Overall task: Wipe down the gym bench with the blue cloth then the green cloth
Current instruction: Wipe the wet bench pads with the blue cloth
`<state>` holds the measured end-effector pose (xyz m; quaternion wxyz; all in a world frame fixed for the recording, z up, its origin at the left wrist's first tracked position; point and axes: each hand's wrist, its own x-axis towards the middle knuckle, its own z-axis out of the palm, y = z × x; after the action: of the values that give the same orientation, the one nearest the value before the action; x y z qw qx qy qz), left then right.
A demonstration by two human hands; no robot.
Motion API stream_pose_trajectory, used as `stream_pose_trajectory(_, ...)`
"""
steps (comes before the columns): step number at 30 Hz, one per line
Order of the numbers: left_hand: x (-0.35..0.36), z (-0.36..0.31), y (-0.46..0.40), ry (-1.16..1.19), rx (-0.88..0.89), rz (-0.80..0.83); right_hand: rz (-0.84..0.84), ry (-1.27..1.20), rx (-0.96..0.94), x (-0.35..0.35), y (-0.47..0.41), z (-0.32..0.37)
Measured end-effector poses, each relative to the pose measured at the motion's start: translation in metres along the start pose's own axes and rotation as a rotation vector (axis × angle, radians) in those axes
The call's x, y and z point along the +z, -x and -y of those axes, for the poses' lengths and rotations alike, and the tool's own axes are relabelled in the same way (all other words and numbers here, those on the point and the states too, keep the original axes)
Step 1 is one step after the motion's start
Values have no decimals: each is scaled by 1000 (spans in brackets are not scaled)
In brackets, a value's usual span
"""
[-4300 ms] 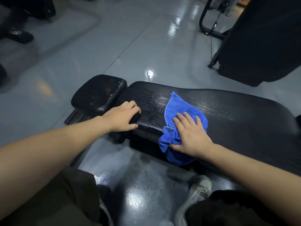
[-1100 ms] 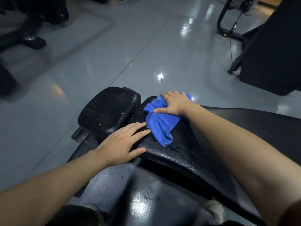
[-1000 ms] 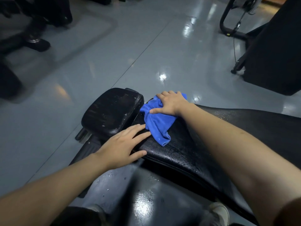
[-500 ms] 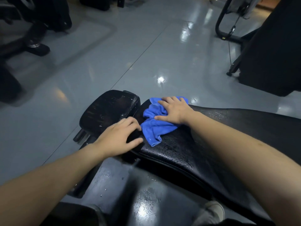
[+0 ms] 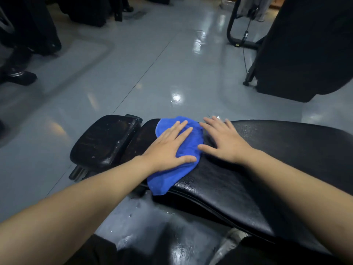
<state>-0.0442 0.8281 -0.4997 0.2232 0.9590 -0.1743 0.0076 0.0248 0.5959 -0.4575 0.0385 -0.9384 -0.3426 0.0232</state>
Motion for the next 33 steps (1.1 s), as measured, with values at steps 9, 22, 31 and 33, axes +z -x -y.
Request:
stream_pose_trajectory(9, 25, -2, -31, -29, -30, 43, 114, 154, 72, 15, 18, -26)
stream_pose_trajectory(22, 22, 0, 25, -33, -121, 6, 146, 159, 31, 25, 1, 4)
stream_pose_trajectory(31, 19, 2, 77, -130, 63, 129, 136, 171, 41, 25, 2, 7)
stream_pose_trajectory(33, 13, 10, 79, -143, 155, 182, 134, 167, 38, 25, 3, 7)
